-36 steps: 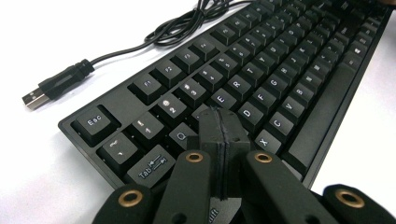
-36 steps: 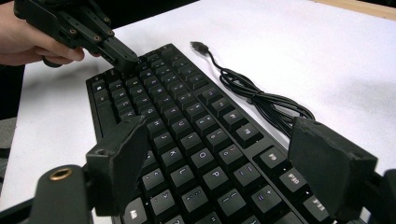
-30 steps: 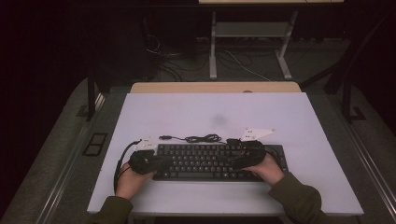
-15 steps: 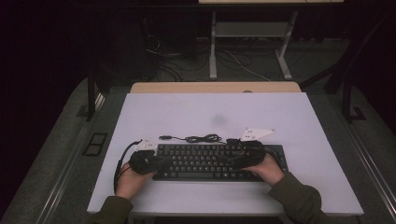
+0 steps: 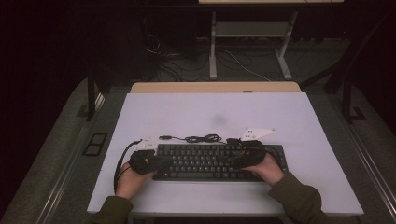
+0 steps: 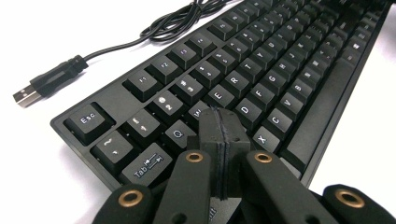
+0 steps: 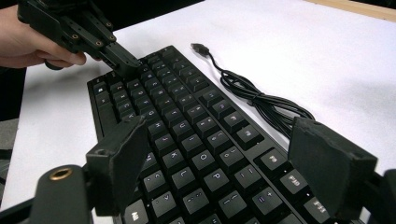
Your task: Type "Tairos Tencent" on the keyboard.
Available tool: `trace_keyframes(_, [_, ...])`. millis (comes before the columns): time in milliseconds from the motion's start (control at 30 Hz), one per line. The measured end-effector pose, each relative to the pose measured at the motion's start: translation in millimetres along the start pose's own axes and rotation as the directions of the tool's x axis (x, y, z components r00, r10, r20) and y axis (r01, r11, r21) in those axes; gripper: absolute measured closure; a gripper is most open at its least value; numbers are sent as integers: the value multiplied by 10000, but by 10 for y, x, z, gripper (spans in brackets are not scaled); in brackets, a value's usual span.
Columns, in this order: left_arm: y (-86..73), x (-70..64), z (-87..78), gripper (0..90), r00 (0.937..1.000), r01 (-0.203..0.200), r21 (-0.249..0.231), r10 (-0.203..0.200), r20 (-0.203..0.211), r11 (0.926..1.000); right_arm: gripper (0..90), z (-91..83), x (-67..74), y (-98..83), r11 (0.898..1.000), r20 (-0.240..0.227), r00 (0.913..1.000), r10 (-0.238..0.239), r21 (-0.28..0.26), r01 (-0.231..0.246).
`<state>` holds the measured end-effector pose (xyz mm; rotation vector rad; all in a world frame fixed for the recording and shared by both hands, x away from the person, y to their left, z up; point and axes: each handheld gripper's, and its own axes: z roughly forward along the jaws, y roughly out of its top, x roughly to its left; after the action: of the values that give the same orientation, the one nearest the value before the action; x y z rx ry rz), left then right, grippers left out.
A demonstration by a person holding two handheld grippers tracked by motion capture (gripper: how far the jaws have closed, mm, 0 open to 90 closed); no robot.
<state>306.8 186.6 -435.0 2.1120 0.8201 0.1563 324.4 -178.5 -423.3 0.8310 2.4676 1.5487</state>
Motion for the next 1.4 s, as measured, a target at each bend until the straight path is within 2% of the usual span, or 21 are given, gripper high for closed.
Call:
trace_keyframes(100, [6,-3,-3,892,10000,-38,21,38,-2,10000,196,1,0,0,10000,0,10000,9,-2,-9])
trace_keyframes(333, [33,-23,-22,888,10000,-56,-258,57,47,9997,193,10,0,12,10000,75,10000,-35,-8,35])
trace_keyframes(500, [54,-44,-31,838,10000,-40,-471,44,89,9989,193,21,1,26,10000,171,9998,48,3,-48])
trace_keyframes(733, [88,-91,-18,722,9999,-118,-675,125,101,9977,234,59,10,55,9999,118,9999,-111,119,110])
trace_keyframes(1000, [108,-131,4,537,9999,-64,-918,74,104,9958,264,105,0,108,9999,124,9999,0,108,-1])
trace_keyframes(1100, [109,-153,27,473,9999,-104,-887,109,52,9960,326,131,-1,124,10000,58,10000,42,86,-43])
trace_keyframes(1333, [126,-198,67,326,9997,-237,-1022,231,-70,9945,393,198,7,150,9999,28,10000,14,138,-14])
trace_keyframes(1400, [127,-206,84,292,9996,-293,-1048,286,-74,9941,437,211,17,154,9999,-24,10000,38,134,-37])
